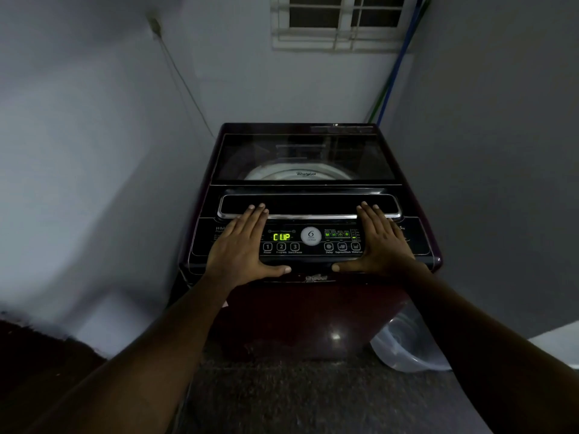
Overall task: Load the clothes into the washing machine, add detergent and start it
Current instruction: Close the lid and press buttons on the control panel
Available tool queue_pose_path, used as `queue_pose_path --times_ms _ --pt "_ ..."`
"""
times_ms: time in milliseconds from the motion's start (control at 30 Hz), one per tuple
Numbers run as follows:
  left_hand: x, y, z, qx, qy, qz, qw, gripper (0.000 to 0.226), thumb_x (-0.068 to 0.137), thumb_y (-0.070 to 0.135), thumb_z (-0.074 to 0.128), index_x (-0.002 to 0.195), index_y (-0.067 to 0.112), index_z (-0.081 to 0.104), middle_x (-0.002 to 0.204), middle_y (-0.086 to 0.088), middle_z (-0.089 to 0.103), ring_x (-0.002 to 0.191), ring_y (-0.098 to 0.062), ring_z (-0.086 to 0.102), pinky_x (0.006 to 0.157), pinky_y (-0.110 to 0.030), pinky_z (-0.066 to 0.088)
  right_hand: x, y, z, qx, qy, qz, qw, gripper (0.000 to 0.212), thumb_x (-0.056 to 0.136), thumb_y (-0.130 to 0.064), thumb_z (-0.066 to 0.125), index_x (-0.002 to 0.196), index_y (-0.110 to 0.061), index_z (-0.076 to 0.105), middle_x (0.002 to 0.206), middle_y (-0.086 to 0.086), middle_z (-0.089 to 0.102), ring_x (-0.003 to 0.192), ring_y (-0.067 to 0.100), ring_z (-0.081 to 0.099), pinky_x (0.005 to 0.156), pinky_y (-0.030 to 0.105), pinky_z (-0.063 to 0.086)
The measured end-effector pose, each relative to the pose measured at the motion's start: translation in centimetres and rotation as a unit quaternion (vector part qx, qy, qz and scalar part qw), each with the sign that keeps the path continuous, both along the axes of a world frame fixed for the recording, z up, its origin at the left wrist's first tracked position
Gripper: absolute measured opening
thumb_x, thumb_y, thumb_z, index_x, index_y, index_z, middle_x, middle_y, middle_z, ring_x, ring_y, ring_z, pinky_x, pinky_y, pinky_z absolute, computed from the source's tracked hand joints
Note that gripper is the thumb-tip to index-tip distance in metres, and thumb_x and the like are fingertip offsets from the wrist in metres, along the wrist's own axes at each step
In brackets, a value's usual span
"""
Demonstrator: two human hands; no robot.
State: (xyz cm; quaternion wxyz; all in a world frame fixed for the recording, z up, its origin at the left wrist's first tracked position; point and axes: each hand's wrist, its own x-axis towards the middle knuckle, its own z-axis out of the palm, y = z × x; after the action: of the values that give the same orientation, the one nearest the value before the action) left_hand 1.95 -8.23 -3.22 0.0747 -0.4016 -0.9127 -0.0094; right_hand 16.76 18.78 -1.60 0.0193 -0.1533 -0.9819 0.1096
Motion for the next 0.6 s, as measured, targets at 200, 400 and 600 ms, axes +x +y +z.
queue_pose_path --times_ms 200,400,600 --pt "0.16 -0.03 0.03 0.0 -0.003 0.0 1.0 0.136 0.061 0.103 0.023 0.157 0.01 0.001 0.166 -0.003 -0.005 0.152 -0.016 -0.007 0.124 -0.04 0.008 0.03 0.08 -0.11 0.001 -0.002 0.0 1.0 0.149 0.041 -0.102 0.046 0.153 -0.02 -0.008 0.161 -0.006 -0.012 0.146 0.01 -0.019 0.12 0.042 -0.005" --pt "0.15 -0.19 -0.05 0.003 -0.004 -0.003 1.0 0.135 0.061 0.102 0.023 0.157 0.01 0.001 0.166 -0.002 -0.007 0.152 -0.015 -0.008 0.124 -0.039 0.005 0.08 -0.18 0.17 -0.005 -0.009 0.004 1.0 0.149 0.041 -0.101 0.047 0.153 -0.02 -0.008 0.161 -0.007 -0.013 0.146 0.009 -0.02 0.116 0.042 -0.007" --pt "-0.01 -0.13 -0.22 0.006 0.002 -0.003 1.0 0.135 0.061 0.103 0.024 0.157 0.01 0.001 0.166 -0.002 -0.006 0.152 -0.015 -0.007 0.124 -0.038 0.005 -0.04 0.0 0.16 0.003 -0.008 0.006 1.0 0.149 0.042 -0.101 0.046 0.153 -0.018 -0.008 0.162 -0.005 -0.012 0.146 0.01 -0.019 0.115 0.042 -0.008"
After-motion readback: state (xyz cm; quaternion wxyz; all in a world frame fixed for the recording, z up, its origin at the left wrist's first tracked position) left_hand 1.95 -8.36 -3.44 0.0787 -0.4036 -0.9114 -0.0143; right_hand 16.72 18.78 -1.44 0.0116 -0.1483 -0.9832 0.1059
